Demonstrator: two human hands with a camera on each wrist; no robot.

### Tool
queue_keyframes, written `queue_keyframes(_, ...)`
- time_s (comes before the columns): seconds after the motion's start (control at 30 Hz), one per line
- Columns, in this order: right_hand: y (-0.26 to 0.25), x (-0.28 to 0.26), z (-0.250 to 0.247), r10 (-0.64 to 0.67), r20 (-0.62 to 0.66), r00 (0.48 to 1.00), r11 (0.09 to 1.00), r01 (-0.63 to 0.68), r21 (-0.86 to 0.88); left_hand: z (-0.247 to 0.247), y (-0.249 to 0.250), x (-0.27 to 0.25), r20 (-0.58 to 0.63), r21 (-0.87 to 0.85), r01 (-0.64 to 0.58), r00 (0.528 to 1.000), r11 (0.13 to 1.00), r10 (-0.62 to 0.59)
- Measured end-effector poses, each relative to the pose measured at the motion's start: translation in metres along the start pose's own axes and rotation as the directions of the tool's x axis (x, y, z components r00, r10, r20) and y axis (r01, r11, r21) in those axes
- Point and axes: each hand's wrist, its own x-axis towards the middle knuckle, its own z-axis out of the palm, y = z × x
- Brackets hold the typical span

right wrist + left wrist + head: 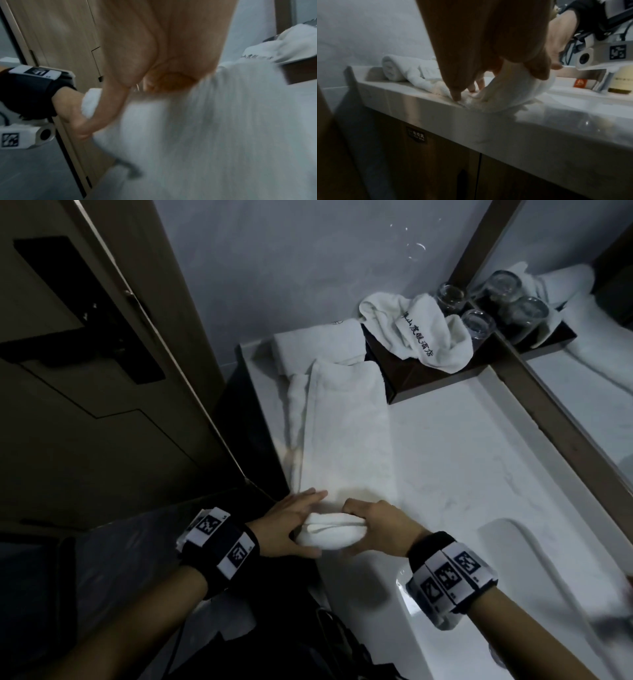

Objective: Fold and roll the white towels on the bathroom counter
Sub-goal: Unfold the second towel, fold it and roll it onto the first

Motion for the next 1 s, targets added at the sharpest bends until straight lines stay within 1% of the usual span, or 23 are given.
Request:
queue_keyframes(0.03,0.002,-0.001,-0.006,-0.012,0.069,0.998,0.998,0.007,0.065,-0.002,-0.001,0.0,0.028,0.006,0.001,1.0,1.0,-0.002)
queue_keyframes(0.1,0.004,0.0,-0.02,-0.036,0.182,0.983,0.988,0.007,0.155,-0.011,-0.002,-0.003,0.139,0.094,-0.037,0.99,0.995,0.024)
queue_keyframes(0.13,0.005,0.003,-0.029,-0.033,0.181,0.983,0.985,0.002,0.17,-0.017,-0.003,-0.004,0.182,0.111,-0.065,0.982,0.992,0.044)
queue_keyframes(0.17,0.007,0.006,-0.038,-0.023,0.137,0.99,0.986,0.0,0.169,-0.024,-0.004,-0.004,0.194,0.093,-0.08,0.979,0.992,0.061)
queue_keyframes(0.2,0.009,0.012,-0.047,-0.008,0.052,0.999,0.988,0.001,0.151,-0.03,-0.004,-0.003,0.156,0.05,-0.096,0.984,0.994,0.087)
queue_keyframes(0.23,0.011,0.018,-0.056,0.007,-0.049,0.999,0.992,-0.001,0.128,-0.038,-0.003,0.0,0.074,-0.017,-0.1,0.992,0.995,0.1)
queue_keyframes(0.27,0.012,0.026,-0.064,0.017,-0.148,0.989,0.992,0.001,0.122,-0.045,-0.002,0.006,-0.045,-0.11,-0.091,0.995,0.99,0.086)
queue_keyframes(0.3,0.012,0.035,-0.07,0.019,-0.238,0.971,0.99,0.015,0.138,-0.054,0.0,0.012,-0.167,-0.212,-0.059,0.986,0.976,0.024)
queue_keyframes(0.33,0.012,0.044,-0.076,0.017,-0.309,0.951,0.986,0.036,0.164,-0.064,0.002,0.019,-0.273,-0.29,-0.032,0.961,0.956,-0.051)
queue_keyframes(0.4,0.011,0.063,-0.084,0.03,-0.385,0.922,0.974,0.059,0.219,-0.087,0.002,0.039,-0.428,-0.376,-0.005,0.888,0.927,-0.169)
queue_keyframes(0.47,0.01,0.082,-0.091,0.049,-0.417,0.908,0.962,0.069,0.263,-0.111,-0.001,0.063,-0.525,-0.414,-0.008,0.819,0.91,-0.231)
queue_keyframes(0.53,0.006,0.1,-0.097,0.03,-0.448,0.894,0.956,0.105,0.274,-0.132,-0.003,0.085,-0.553,-0.445,0.025,0.778,0.895,-0.297)
queue_keyframes(0.63,0.001,0.128,-0.11,-0.017,-0.508,0.861,0.967,0.144,0.211,-0.149,-0.009,0.116,-0.531,-0.439,0.148,0.752,0.886,-0.389)
queue_keyframes(0.67,0.0,0.137,-0.117,-0.027,-0.526,0.85,0.973,0.144,0.182,-0.152,-0.009,0.124,-0.53,-0.45,0.166,0.741,0.877,-0.412)
queue_keyframes(0.73,-0.001,0.156,-0.128,-0.044,-0.544,0.838,0.985,0.126,0.115,-0.154,-0.011,0.138,-0.529,-0.508,0.169,0.713,0.845,-0.461)
queue_keyframes(0.8,0.0,0.175,-0.138,-0.046,-0.541,0.84,0.997,0.074,0.031,-0.154,-0.016,0.147,-0.514,-0.588,0.155,0.686,0.794,-0.514)
queue_keyframes(0.83,0.0,0.182,-0.14,-0.036,-0.541,0.841,0.999,0.038,-0.008,-0.153,-0.017,0.15,-0.492,-0.64,0.13,0.687,0.757,-0.535)
queue_keyframes(0.87,0.0,0.188,-0.142,-0.021,-0.541,0.841,0.999,0.004,-0.033,-0.152,-0.018,0.151,-0.473,-0.679,0.091,0.705,0.729,-0.529)
queue_keyframes(0.9,0.001,0.191,-0.141,-0.011,-0.536,0.844,0.999,-0.014,-0.043,-0.149,-0.019,0.151,-0.474,-0.688,0.053,0.723,0.724,-0.503)
queue_keyframes(0.93,0.002,0.195,-0.142,-0.005,-0.53,0.848,0.999,-0.018,-0.038,-0.147,-0.019,0.152,-0.491,-0.668,0.03,0.733,0.744,-0.47)
queue_keyframes(1.0,0.005,0.197,-0.143,-0.01,-0.518,0.856,1.0,0.006,-0.011,-0.141,-0.018,0.15,-0.545,-0.593,0.002,0.735,0.805,-0.403)
